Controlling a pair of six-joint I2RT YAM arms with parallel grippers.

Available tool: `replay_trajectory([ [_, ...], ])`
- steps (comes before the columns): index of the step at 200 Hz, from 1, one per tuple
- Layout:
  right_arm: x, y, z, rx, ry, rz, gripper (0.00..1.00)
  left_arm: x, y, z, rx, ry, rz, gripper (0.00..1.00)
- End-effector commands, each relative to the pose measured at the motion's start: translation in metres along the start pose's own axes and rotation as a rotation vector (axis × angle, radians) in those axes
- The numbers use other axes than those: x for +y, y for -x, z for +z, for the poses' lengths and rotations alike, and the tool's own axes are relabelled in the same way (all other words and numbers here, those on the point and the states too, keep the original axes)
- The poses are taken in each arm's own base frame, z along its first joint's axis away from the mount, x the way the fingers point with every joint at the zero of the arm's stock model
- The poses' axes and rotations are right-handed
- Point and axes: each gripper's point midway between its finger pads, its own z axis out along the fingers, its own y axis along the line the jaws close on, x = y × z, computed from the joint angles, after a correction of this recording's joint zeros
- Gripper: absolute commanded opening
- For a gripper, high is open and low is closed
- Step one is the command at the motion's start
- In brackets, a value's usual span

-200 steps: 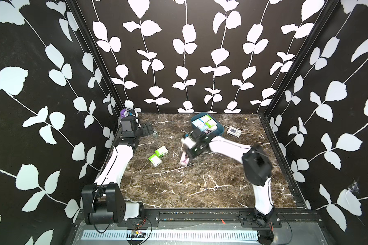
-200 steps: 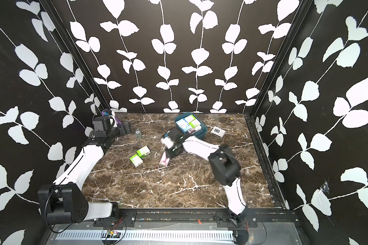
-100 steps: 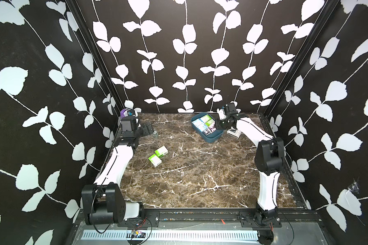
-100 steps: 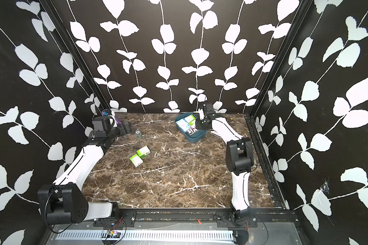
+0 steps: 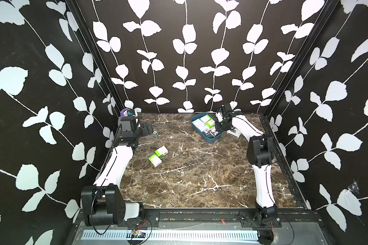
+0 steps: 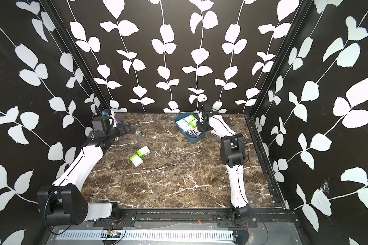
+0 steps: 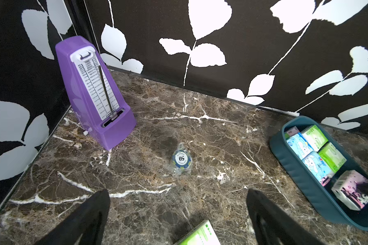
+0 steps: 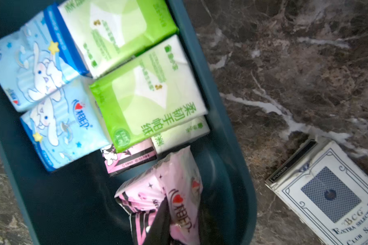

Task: Put the pocket tissues into the storage box
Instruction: Place the pocket tissues in the storage box.

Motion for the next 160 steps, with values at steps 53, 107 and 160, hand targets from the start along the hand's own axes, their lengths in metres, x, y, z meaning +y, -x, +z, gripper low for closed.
replay_trajectory([
  [53,-0.005,0.022,-0.038,-0.078,-0.056,-0.014,0.61,-0.002,0.016,-0.013,-0.044,-0.002,0.015,0.99],
  [107,0.027,0.022,-0.065,-0.119,-0.036,-0.104,0.45,-0.002,0.013,-0.012,-0.040,-0.002,0.009,0.99],
  [160,0.060,-0.005,-0.025,-0.003,0.032,-0.141,0.24,-0.001,0.012,-0.012,-0.040,-0.003,0.007,0.99],
])
